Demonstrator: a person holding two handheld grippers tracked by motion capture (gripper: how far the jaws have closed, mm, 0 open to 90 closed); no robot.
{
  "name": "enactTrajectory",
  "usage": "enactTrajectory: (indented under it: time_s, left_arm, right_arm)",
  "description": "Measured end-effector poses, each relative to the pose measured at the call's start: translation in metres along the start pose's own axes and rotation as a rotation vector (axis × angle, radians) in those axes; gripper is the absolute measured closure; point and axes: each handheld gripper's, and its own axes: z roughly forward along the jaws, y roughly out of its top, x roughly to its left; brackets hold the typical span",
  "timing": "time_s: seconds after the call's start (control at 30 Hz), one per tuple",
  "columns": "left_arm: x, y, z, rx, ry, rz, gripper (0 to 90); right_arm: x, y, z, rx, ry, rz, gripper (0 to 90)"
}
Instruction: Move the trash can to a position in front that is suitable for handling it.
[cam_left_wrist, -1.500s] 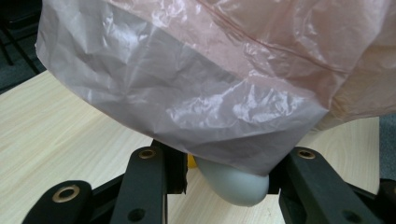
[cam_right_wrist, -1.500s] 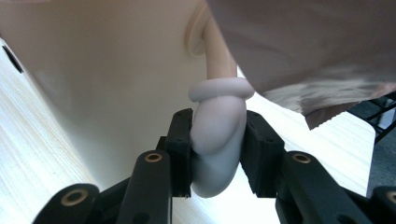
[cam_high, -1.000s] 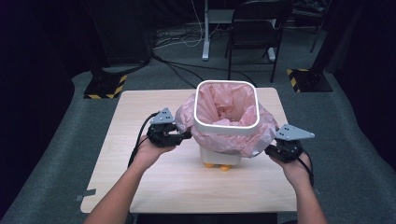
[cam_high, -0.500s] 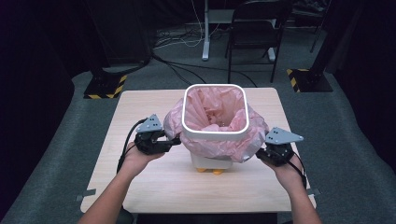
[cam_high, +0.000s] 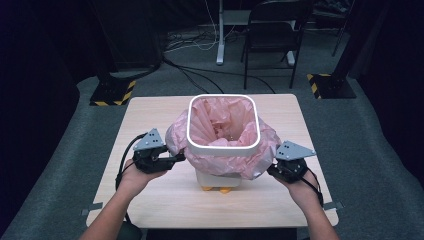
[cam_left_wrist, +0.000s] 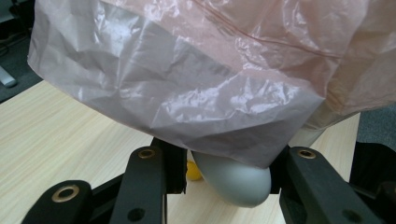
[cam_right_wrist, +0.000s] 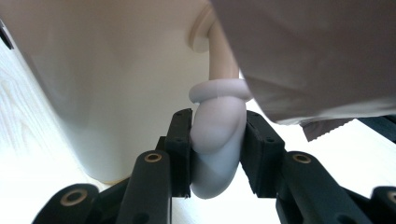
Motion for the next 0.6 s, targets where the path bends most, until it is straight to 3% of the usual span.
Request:
enactTrajectory:
  time_s: [0.6]
  left_arm:
    - [-0.018,-0.014,-0.019,0.026,-0.009,0.025,63.0]
  right_arm:
    - [0.023,0.003,-0.015,0.005,0.017,-0.021,65.4]
